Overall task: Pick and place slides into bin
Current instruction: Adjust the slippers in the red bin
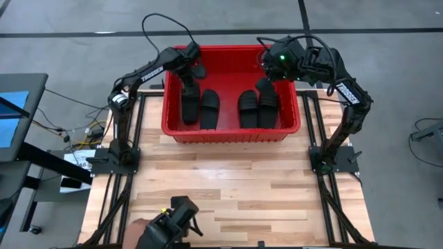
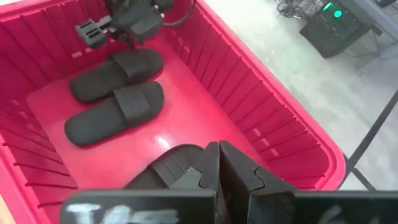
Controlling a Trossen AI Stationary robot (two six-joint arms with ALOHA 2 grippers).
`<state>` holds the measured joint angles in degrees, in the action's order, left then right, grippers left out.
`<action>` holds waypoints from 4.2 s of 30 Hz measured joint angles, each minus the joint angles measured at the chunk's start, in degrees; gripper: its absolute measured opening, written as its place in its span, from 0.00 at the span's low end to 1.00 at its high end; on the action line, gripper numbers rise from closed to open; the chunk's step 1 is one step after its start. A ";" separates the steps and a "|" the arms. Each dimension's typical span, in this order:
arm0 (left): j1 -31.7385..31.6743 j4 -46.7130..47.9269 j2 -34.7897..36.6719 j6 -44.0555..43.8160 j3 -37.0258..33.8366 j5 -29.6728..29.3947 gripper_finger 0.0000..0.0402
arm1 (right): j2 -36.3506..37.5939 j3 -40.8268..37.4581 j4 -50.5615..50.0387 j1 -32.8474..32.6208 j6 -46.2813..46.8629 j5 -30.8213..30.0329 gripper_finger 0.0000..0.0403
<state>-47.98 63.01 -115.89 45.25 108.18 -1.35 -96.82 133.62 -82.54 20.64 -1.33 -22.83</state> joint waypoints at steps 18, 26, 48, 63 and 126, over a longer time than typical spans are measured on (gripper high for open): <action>-4.63 -7.50 -3.33 7.07 -1.62 -0.63 0.22 | 0.00 0.00 -0.53 -2.39 2.68 -0.05 0.00; -4.39 -6.53 -3.32 7.85 -1.62 2.30 0.22 | 0.00 0.00 -1.22 -4.43 2.92 -3.12 0.00; -2.81 -14.86 -3.02 3.57 -13.71 -0.43 0.22 | 0.00 0.00 -1.90 -4.87 3.36 -4.72 0.00; 0.37 -10.98 -1.58 0.25 -13.84 -5.56 0.22 | 0.00 0.00 -1.88 -4.87 3.40 -4.74 0.00; 1.52 -19.64 4.12 2.94 -23.34 -12.89 0.22 | 0.00 0.00 -0.96 -4.87 2.89 -5.73 0.00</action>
<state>-46.46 43.37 -111.77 48.18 84.84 -14.24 -96.82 133.62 -83.50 15.77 1.56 -28.56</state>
